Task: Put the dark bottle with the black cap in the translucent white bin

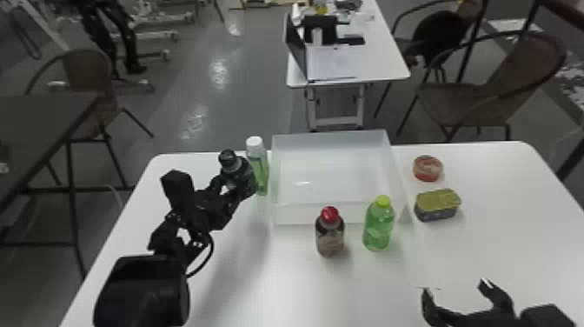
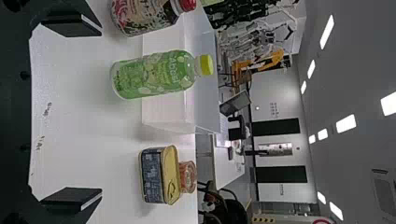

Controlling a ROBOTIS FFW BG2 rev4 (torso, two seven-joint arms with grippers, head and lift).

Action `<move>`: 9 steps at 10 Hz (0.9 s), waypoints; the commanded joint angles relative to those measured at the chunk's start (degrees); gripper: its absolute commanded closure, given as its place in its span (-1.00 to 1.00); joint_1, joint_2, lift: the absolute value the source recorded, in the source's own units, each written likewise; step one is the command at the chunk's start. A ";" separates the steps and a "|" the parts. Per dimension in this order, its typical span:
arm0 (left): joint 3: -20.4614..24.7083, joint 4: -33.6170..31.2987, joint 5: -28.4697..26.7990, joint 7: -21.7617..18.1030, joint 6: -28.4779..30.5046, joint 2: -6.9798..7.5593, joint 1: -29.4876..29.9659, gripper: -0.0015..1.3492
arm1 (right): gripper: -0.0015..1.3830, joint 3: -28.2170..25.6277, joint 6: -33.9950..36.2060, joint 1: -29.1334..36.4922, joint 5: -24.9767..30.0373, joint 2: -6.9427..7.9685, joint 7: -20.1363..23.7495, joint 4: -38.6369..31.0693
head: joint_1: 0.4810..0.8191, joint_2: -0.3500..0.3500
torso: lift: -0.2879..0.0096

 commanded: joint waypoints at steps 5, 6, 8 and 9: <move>-8.26 5.84 -1.35 -5.75 4.33 -2.35 -8.85 0.11 | -0.87 0.09 0.00 -0.70 -0.10 0.05 0.12 1.06 | 0.27 -0.01 | 0.72; -9.40 9.62 -2.32 -6.54 4.06 -2.79 -10.96 0.11 | -0.87 0.09 0.00 -0.88 -0.18 0.05 0.12 1.41 | 0.27 -0.07 | 0.72; -11.24 15.86 -3.11 -6.54 5.65 -3.67 -14.12 0.11 | -0.87 0.18 0.00 -1.14 -0.18 0.05 0.21 1.76 | 0.27 -0.14 | 0.72; -10.63 17.53 -5.04 -6.54 6.00 -4.46 -15.09 0.05 | -0.87 0.18 0.00 -1.23 -0.18 0.05 0.21 1.93 | 0.27 -0.18 | 0.72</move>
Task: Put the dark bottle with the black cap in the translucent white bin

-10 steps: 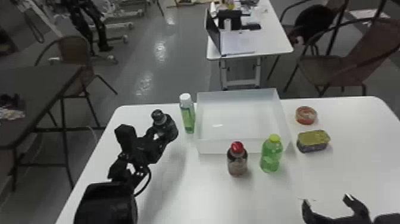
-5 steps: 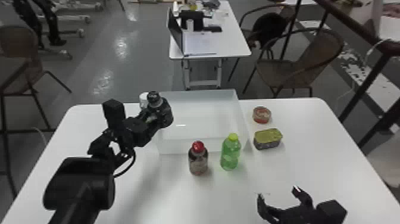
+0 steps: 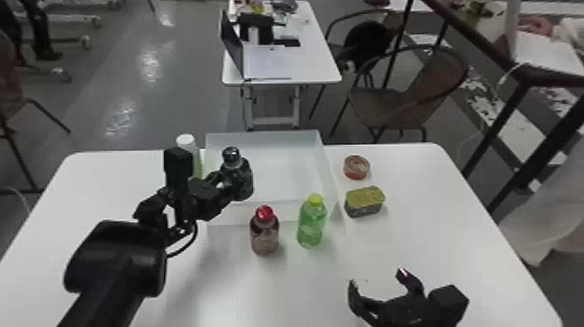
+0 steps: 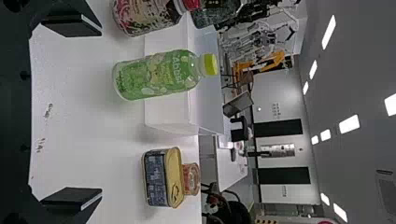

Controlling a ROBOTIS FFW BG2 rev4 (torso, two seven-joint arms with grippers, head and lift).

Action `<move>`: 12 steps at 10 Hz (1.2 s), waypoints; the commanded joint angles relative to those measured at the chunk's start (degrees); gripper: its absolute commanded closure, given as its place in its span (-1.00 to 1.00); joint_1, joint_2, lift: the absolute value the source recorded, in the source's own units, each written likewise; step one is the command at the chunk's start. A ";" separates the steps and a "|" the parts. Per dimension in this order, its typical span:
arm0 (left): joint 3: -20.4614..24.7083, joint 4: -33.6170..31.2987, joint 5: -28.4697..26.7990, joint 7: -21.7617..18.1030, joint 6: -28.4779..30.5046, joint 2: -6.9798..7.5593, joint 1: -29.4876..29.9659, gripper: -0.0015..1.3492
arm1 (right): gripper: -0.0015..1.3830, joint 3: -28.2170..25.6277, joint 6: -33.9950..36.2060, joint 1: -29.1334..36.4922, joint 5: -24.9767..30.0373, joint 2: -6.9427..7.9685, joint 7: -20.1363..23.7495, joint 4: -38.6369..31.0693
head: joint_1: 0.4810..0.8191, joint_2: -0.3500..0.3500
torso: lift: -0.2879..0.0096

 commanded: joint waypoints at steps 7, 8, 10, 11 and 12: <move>2.74 1.10 0.53 1.05 -6.41 -1.11 -0.08 -0.79 | -0.87 -0.06 0.00 0.40 -0.26 0.05 0.09 -0.25 | 0.27 -0.16 | 0.72; 3.27 -1.80 2.64 1.67 -8.26 -0.94 2.47 -0.79 | -0.87 -0.06 0.00 0.49 -0.26 0.05 0.09 -0.43 | 0.27 -0.17 | 0.72; 5.64 -14.02 2.64 7.91 -10.02 -0.67 11.96 -0.79 | -0.87 -0.06 0.00 0.75 -0.26 0.05 0.09 -0.60 | 0.27 -0.12 | 0.72; 6.52 -18.85 3.43 11.95 -10.72 -0.50 16.71 -0.79 | -0.87 -0.06 0.00 0.84 -0.44 0.05 0.09 -0.60 | 0.27 -0.05 | 0.72; 7.75 -21.58 5.63 13.71 -12.22 -0.32 20.58 -0.79 | -0.87 -0.15 0.00 0.84 -0.35 0.05 0.09 -0.78 | 0.27 0.00 | 0.72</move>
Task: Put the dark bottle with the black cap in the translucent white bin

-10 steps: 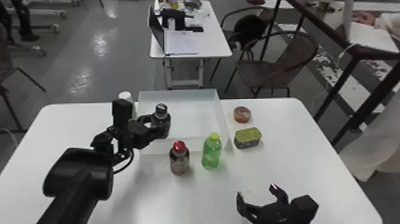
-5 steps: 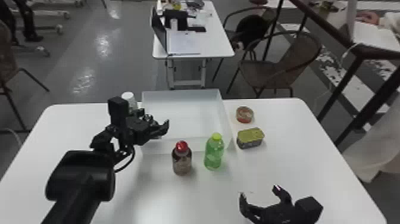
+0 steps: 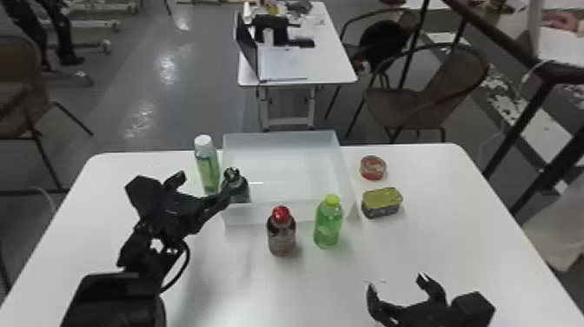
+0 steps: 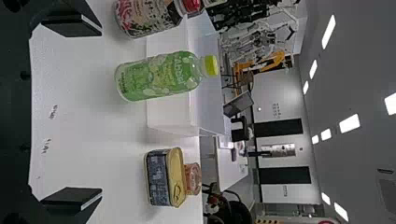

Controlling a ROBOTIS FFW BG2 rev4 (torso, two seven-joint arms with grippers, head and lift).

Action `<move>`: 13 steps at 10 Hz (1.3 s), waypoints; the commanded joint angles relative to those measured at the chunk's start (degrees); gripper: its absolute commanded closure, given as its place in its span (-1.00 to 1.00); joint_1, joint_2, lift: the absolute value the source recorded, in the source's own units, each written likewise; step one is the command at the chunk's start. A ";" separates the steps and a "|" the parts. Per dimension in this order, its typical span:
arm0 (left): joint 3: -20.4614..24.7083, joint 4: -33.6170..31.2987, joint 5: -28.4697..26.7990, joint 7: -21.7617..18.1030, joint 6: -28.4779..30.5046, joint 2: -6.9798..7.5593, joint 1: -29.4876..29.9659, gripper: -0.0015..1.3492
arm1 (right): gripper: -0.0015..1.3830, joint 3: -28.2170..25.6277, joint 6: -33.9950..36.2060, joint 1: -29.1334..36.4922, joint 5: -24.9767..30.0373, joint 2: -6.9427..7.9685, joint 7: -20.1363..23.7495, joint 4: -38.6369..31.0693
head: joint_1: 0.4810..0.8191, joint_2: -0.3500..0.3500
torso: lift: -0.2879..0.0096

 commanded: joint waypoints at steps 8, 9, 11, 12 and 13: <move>1.91 -15.38 5.66 16.07 -15.39 -2.17 32.85 -0.79 | -0.87 -1.19 -2.64 3.08 1.95 0.05 -0.61 -3.62 | 0.27 0.40 | 0.72; 1.12 -15.56 4.43 18.88 -16.35 -2.52 34.51 -0.79 | -0.87 -1.36 -3.51 3.26 2.83 0.05 -0.70 -4.15 | 0.27 0.40 | 0.72; -0.20 -15.56 3.19 20.99 -17.41 -2.25 35.22 -0.79 | -0.87 -1.45 -3.87 3.52 3.44 0.05 -0.70 -4.41 | 0.27 0.40 | 0.72; -0.20 -15.56 3.02 20.99 -17.58 -1.73 35.04 -0.79 | -0.87 -1.45 -3.87 3.52 3.44 0.05 -0.70 -4.41 | 0.27 0.37 | 0.72; 0.16 -15.56 3.11 20.99 -17.85 -1.02 35.22 -0.79 | -0.87 -1.45 -3.87 3.52 3.44 0.05 -0.79 -4.50 | 0.27 0.37 | 0.72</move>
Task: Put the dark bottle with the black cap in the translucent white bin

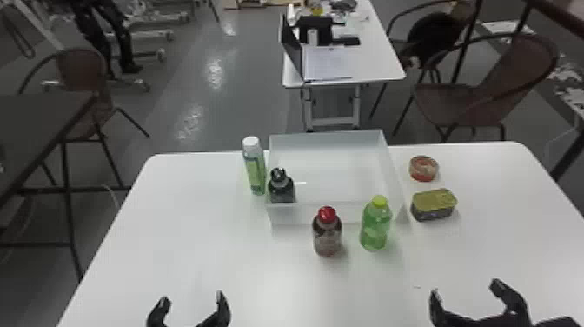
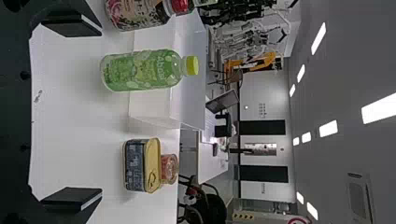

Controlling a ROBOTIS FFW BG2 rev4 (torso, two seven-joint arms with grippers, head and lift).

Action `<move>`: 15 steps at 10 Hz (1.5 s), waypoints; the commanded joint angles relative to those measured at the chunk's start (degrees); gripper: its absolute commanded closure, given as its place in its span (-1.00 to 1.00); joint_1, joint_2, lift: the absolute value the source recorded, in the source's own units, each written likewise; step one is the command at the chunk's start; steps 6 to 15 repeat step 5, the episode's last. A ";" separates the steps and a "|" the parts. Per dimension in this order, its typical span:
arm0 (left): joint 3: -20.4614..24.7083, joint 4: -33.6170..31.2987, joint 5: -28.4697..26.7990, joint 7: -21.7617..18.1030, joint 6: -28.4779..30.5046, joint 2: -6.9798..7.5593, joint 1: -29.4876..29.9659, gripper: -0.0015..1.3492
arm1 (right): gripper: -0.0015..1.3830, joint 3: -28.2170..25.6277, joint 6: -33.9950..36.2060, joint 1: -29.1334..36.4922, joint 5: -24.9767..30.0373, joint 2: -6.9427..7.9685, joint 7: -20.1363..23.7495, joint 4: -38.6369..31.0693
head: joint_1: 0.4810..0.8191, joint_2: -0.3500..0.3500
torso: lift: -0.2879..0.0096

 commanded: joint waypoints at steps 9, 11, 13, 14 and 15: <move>-0.77 -0.26 0.38 0.00 -0.09 1.29 -0.80 -0.79 | -0.87 0.00 0.00 -0.04 0.00 0.05 -0.16 0.13 | 0.27 0.39 | 0.72; -0.77 -0.26 0.38 0.00 -0.09 1.29 -0.80 -0.79 | -0.87 0.00 0.00 -0.04 0.00 0.05 -0.16 0.13 | 0.27 0.39 | 0.72; -0.77 -0.26 0.38 0.00 -0.09 1.29 -0.80 -0.79 | -0.87 0.00 0.00 -0.04 0.00 0.05 -0.16 0.13 | 0.27 0.39 | 0.72; -0.77 -0.26 0.38 0.00 -0.09 1.29 -0.80 -0.79 | -0.87 0.00 0.00 -0.04 0.00 0.05 -0.16 0.13 | 0.27 0.39 | 0.72; -0.77 -0.26 0.38 0.00 -0.09 1.29 -0.80 -0.79 | -0.87 0.00 0.00 -0.04 0.00 0.05 -0.16 0.13 | 0.27 0.39 | 0.72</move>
